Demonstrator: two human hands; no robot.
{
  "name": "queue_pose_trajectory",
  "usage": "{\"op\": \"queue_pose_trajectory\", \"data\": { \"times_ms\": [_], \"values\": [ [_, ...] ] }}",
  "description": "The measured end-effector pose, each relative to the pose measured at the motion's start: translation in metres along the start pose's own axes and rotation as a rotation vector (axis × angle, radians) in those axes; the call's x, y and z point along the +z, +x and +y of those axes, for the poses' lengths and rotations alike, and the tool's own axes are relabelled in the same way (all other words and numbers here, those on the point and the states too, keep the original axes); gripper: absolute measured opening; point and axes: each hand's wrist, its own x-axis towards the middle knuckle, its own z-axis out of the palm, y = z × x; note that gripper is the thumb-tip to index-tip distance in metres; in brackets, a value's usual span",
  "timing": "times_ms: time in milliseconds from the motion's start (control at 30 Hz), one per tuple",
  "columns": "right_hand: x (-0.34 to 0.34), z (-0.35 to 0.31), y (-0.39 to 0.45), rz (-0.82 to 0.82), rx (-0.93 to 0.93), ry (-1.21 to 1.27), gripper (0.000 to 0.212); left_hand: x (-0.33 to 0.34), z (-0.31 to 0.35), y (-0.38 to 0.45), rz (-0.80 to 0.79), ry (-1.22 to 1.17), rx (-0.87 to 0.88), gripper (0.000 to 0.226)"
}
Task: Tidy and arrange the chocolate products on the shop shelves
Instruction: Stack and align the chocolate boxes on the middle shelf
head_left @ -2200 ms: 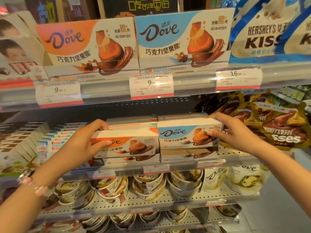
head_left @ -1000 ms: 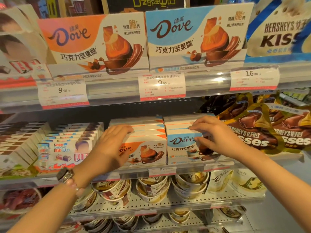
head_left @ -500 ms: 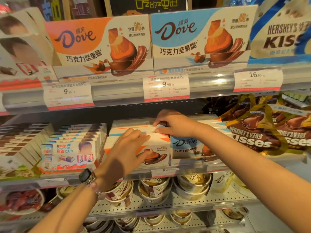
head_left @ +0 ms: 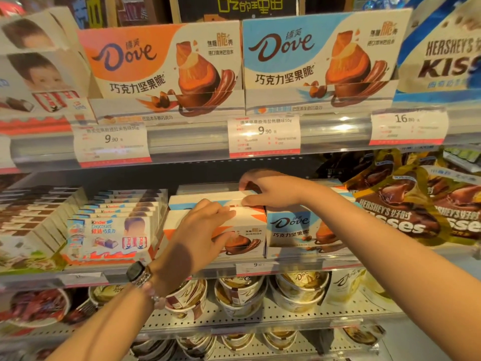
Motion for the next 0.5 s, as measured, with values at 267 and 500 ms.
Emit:
{"op": "queue_pose_trajectory", "data": {
  "times_ms": [267, 500],
  "values": [
    [0.01, -0.014, -0.044, 0.483, -0.088, 0.07, 0.029, -0.008, 0.007, 0.003, 0.05, 0.11, 0.064, 0.038],
    [0.006, -0.016, -0.092, 0.799, -0.288, 0.1, 0.031, -0.006, 0.005, 0.005, 0.042, 0.135, 0.085, 0.038]
  ]
}}
